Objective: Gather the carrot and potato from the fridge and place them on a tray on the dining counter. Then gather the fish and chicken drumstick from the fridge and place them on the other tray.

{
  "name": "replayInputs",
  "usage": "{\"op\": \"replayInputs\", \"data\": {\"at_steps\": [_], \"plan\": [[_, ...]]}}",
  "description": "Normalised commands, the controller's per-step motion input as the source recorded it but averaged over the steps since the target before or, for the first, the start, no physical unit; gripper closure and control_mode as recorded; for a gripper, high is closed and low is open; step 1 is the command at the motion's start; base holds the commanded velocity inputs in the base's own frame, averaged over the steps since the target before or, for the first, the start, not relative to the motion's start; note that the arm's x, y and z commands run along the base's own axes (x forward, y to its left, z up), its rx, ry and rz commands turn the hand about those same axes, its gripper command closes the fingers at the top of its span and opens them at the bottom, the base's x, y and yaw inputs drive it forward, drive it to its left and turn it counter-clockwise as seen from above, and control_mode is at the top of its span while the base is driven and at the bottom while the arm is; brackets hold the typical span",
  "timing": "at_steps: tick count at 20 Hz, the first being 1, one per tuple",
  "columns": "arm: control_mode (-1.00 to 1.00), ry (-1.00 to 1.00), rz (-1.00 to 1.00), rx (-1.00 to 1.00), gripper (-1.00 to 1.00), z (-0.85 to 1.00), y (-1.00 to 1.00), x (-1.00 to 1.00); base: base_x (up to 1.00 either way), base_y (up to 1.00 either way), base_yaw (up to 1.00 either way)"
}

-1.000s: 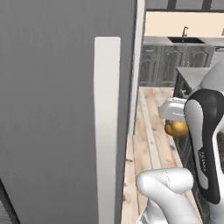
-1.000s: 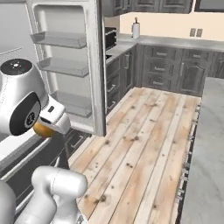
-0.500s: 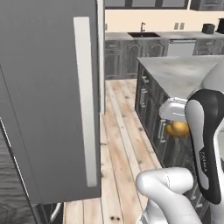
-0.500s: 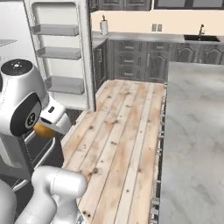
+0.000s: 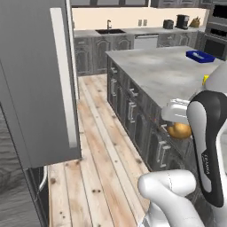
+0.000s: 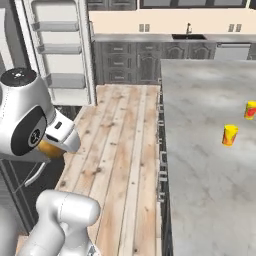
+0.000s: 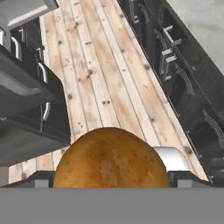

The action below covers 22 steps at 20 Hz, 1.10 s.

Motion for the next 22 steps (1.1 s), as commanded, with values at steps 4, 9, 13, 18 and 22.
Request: {"op": "replayInputs", "data": {"at_steps": [4,9,13,18,22], "plan": [[1.0,0.0,0.0,0.0,1.0,0.0,0.0,0.0,-1.0,-0.3,-0.27],[1.0,0.0,0.0,0.0,1.0,0.0,0.0,0.0,-1.0,-0.41,-0.2],[1.0,0.0,0.0,0.0,1.0,0.0,0.0,0.0,-1.0,-0.46,-0.18],[1.0,0.0,0.0,0.0,1.0,0.0,0.0,0.0,-1.0,-0.49,-0.17],[1.0,0.0,0.0,0.0,1.0,0.0,0.0,0.0,-1.0,-0.47,-0.17]]}}
